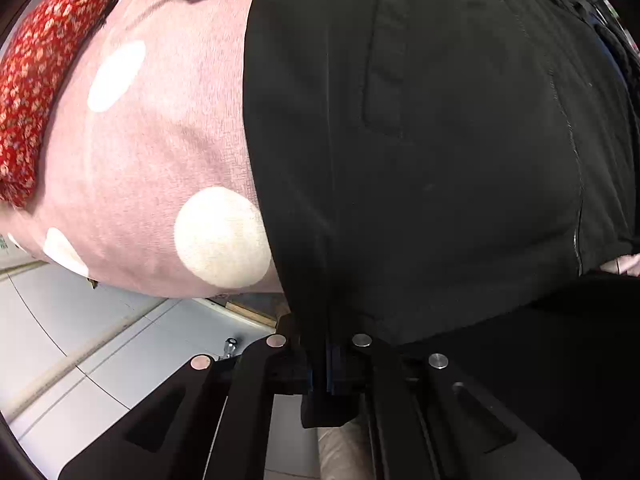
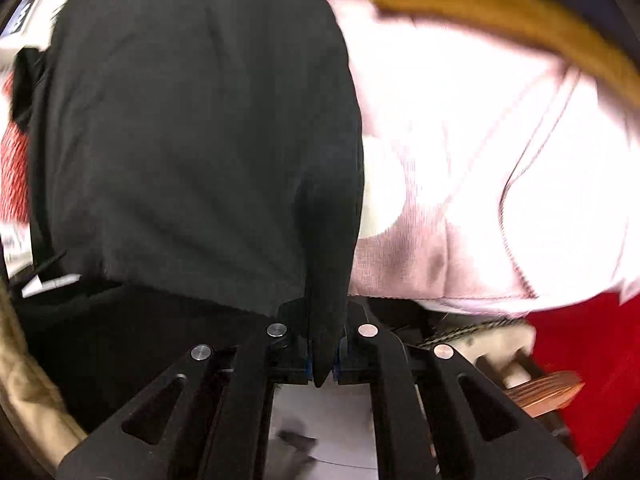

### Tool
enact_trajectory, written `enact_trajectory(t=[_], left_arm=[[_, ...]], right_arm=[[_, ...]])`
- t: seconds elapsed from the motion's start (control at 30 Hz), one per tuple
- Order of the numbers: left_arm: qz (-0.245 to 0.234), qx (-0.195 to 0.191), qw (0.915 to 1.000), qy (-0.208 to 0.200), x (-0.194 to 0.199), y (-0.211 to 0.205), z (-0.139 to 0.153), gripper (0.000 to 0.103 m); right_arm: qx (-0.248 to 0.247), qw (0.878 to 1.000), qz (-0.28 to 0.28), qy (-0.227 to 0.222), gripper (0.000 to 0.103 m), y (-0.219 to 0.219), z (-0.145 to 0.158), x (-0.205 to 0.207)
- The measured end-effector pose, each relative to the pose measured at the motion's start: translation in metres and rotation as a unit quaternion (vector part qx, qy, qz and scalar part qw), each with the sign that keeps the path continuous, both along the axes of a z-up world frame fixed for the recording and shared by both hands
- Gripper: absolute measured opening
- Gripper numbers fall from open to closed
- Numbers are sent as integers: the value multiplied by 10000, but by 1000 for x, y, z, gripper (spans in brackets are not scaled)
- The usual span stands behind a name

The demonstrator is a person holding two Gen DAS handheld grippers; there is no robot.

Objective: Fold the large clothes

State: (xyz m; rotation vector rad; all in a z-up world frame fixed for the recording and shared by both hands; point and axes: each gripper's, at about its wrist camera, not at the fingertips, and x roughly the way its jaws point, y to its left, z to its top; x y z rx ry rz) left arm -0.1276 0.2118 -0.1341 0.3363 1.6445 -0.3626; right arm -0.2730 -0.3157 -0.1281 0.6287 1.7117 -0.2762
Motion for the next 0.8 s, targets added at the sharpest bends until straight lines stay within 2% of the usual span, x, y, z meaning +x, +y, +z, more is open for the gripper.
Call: enact_trajectory(t=[0.07,0.1,0.13,0.17,0.2,0.23,0.37,0.47,0.57,0.63,0.7,0.77,0.8], left_arm=[[113,119,9999,-3,4,1,-3,15],[143,158,9998,-65,7,2,-1,24],[172,291,9991,-268,10,5,4,46],[214,410,9979,-461,12,11,10,61],[294,467,9961,-685,16,16,18,81],[467,427,9928,-1017,22,23,32,83],[940,166,9826,-1591,47,31,70,83],[872,-195,9776,-1907,73,-1,88,84],[505,-440,9795,-1901,92,-60,75,87],[203,-547,9819,-1801,101,-93,61,87],[-69,-609,9842,-1661,103,-114,52,87],[-227,-535,9880,-1428,107,-142,29,87],[-259,-471,9901,-1295,108,-152,17,87]], right_arm=[[-107,9998,76,141,10,1,-6,9],[-150,9996,103,193,14,0,-7,11],[-226,9993,130,275,27,-1,-8,14],[-359,9986,160,348,47,-3,-7,15],[-648,9968,205,423,57,-7,-1,18],[-881,9949,248,434,64,-11,5,20],[-1556,9866,491,33,64,-18,45,52],[-1780,9772,941,-677,64,-2,77,102],[-1579,9679,1578,-1151,69,31,81,153],[-1398,9629,1927,-1272,69,52,73,181],[-1185,9591,2214,-1311,69,74,57,205],[-1079,9565,2423,-1211,69,86,40,222],[-1020,9552,2520,-1168,69,110,28,241]])
